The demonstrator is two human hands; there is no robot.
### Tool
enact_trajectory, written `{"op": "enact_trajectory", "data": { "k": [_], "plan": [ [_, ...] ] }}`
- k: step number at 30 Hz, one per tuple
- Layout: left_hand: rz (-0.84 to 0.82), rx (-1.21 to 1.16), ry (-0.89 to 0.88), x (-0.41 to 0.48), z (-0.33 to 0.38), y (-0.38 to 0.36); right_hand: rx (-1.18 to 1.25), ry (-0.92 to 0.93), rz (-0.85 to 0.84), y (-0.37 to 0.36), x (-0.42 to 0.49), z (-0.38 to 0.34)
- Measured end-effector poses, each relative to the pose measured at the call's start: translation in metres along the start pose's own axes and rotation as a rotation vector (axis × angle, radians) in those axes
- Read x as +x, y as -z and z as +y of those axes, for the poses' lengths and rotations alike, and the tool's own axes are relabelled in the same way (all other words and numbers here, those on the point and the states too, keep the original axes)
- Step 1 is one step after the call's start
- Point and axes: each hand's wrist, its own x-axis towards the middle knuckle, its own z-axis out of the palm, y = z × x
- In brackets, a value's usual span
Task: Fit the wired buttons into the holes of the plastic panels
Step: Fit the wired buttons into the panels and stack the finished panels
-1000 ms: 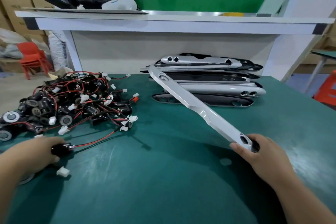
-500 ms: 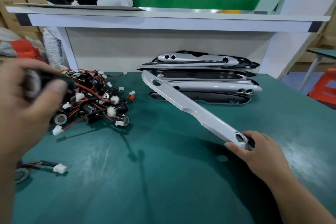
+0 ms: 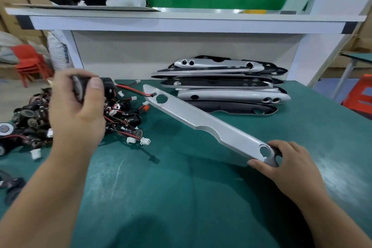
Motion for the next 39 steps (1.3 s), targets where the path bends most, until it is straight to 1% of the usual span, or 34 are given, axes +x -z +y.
{"op": "enact_trajectory", "data": {
  "k": [2, 7, 10, 13, 15, 19, 24, 25, 28, 29, 32, 34, 36, 39],
  "plan": [
    [-0.048, 0.025, 0.045, -0.006, 0.003, -0.005, -0.007, 0.027, 0.015, 0.001, 0.0, -0.002],
    [-0.097, 0.068, 0.137, -0.014, -0.011, -0.012, 0.003, 0.077, 0.082, 0.001, -0.001, -0.004],
    [-0.184, 0.214, 0.166, -0.015, -0.018, -0.02, 0.01, 0.142, 0.165, 0.002, -0.001, -0.007],
    [-0.287, 0.407, 0.107, -0.024, -0.018, -0.033, 0.008, 0.235, 0.283, 0.002, -0.002, -0.012],
    [-0.312, 0.428, 0.133, -0.033, -0.015, -0.038, -0.006, 0.247, 0.319, 0.002, -0.003, -0.013],
    [-0.269, 0.233, 0.208, -0.038, -0.014, -0.046, 0.001, 0.214, 0.333, 0.006, -0.002, -0.01],
    [-0.176, 0.074, 0.488, -0.034, -0.023, -0.053, 0.007, 0.237, 0.313, 0.007, -0.003, -0.01],
    [-0.172, 0.007, 0.563, -0.034, -0.026, -0.052, 0.021, 0.239, 0.309, 0.008, -0.003, -0.01],
    [-0.12, -0.437, 0.807, -0.038, -0.027, -0.05, 0.04, 0.238, 0.278, 0.01, -0.003, -0.01],
    [-0.107, -0.531, 0.859, -0.039, -0.027, -0.049, 0.037, 0.233, 0.248, 0.01, -0.003, -0.009],
    [-0.124, -0.648, 0.895, -0.042, -0.024, -0.046, 0.021, 0.148, 0.093, 0.009, -0.003, -0.004],
    [-0.167, -0.689, 0.894, -0.049, -0.017, -0.049, -0.009, 0.103, 0.04, 0.006, -0.005, -0.007],
    [-0.229, -0.681, 0.889, -0.059, -0.004, -0.057, -0.005, 0.149, 0.084, 0.003, -0.007, -0.019],
    [-0.338, -0.736, 0.85, -0.078, 0.013, -0.072, 0.077, 0.307, 0.211, -0.002, -0.011, -0.057]
  ]
}}
